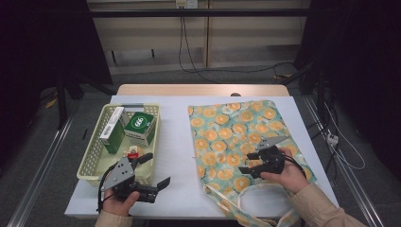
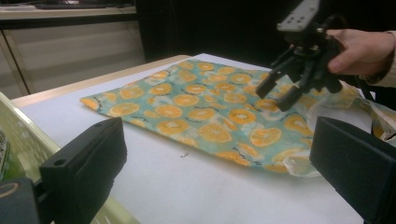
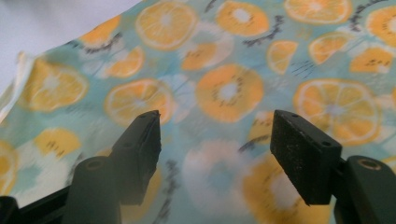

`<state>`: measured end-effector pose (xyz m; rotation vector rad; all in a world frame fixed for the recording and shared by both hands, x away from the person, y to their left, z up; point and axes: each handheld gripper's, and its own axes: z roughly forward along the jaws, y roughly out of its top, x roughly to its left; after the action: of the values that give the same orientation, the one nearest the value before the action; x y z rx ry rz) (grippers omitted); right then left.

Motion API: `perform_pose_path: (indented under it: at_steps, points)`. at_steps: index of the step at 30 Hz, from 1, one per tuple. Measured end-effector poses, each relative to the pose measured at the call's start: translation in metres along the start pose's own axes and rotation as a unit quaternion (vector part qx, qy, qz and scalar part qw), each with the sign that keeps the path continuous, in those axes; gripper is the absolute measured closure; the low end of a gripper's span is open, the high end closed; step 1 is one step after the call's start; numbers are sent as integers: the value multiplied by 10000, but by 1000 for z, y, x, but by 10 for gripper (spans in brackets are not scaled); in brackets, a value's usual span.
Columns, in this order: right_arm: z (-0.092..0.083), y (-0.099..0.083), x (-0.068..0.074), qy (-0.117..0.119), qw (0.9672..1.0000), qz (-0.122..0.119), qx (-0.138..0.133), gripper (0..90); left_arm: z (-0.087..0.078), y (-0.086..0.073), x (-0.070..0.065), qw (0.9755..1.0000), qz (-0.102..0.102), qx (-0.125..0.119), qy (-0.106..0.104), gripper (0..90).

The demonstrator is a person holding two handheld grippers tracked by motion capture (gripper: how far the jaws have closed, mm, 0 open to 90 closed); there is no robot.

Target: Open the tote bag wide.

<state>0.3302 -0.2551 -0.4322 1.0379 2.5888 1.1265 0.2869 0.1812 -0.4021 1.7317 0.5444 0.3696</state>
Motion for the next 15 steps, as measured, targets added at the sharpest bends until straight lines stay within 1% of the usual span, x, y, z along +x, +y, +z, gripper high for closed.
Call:
perform_pose_path:
  at_steps: [2,4,5,7,11,13,14,15]
  points:
    - [-3,-6,8,127,9998,-120,-12,344,0,0,1,10000,-6,-4,26,34]
    - [-5,-12,16,182,9997,-172,-14,345,0,-1,1,10000,-2,10,34,34]
    - [-6,-16,19,235,9994,-242,-36,345,0,-1,1,10000,-12,15,22,34]
    - [-5,-22,26,238,9993,-281,-37,347,0,0,0,10000,14,9,36,34]
    - [0,-32,34,247,9978,-589,151,380,0,0,0,10000,6,3,35,34]
    - [0,-35,36,156,9972,-725,85,407,1,0,0,10000,1,6,35,34]
    - [0,-35,37,110,9966,-809,90,438,1,0,0,10000,-4,4,37,34]
    - [-1,-35,38,107,9964,-833,98,505,1,0,0,10000,3,4,34,34]
